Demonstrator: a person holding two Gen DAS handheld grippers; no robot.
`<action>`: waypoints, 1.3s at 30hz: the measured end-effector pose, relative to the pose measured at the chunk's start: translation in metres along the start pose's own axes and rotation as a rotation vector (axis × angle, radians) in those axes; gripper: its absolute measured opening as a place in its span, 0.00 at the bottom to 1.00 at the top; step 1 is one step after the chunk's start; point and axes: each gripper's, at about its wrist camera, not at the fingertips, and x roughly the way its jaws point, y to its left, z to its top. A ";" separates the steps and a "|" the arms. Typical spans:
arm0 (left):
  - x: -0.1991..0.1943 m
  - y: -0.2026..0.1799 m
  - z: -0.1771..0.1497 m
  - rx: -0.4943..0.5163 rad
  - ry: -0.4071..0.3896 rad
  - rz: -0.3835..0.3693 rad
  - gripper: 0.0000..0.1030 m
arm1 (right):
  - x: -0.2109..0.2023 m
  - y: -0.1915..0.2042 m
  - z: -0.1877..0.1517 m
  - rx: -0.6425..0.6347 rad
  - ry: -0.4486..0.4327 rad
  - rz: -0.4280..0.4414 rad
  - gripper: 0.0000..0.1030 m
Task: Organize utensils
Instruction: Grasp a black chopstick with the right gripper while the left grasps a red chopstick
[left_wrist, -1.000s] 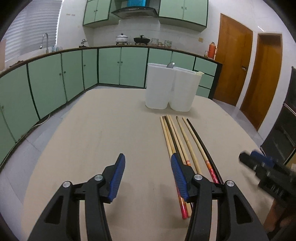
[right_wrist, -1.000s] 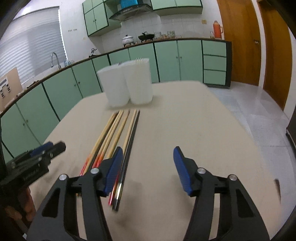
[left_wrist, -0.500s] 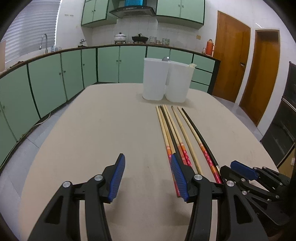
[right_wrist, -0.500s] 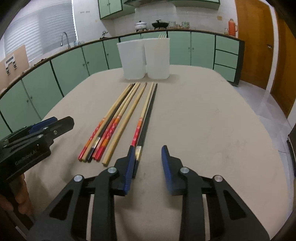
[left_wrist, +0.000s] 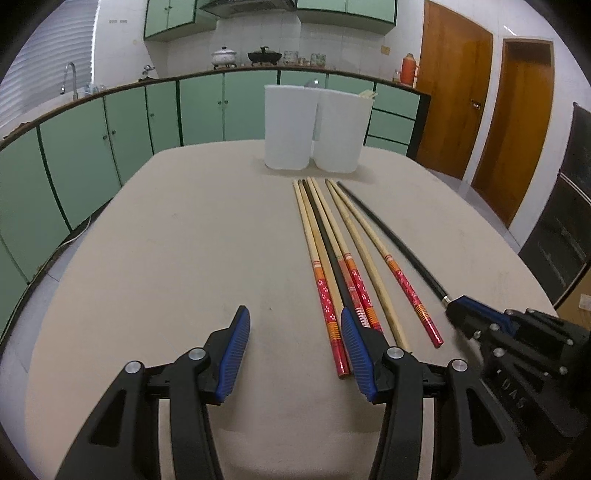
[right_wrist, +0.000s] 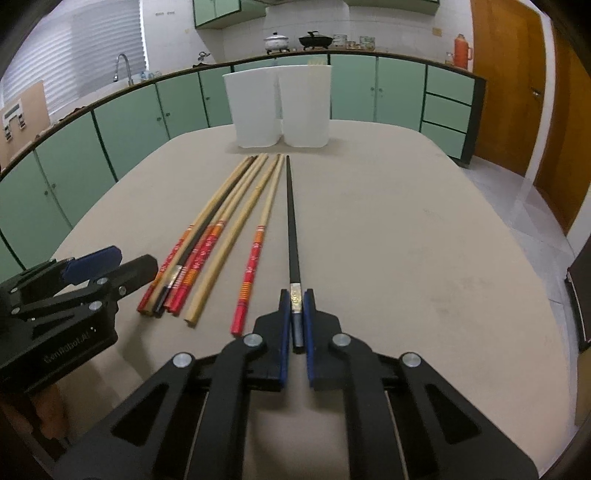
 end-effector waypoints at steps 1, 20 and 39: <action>0.002 0.000 0.000 0.001 0.009 0.002 0.47 | 0.000 -0.002 0.001 0.008 0.001 0.000 0.06; 0.008 -0.006 0.004 0.001 0.046 -0.022 0.35 | -0.001 -0.013 -0.002 0.025 0.002 0.001 0.06; 0.008 0.003 0.006 -0.058 0.043 -0.032 0.32 | -0.001 -0.014 -0.002 0.028 0.002 0.002 0.06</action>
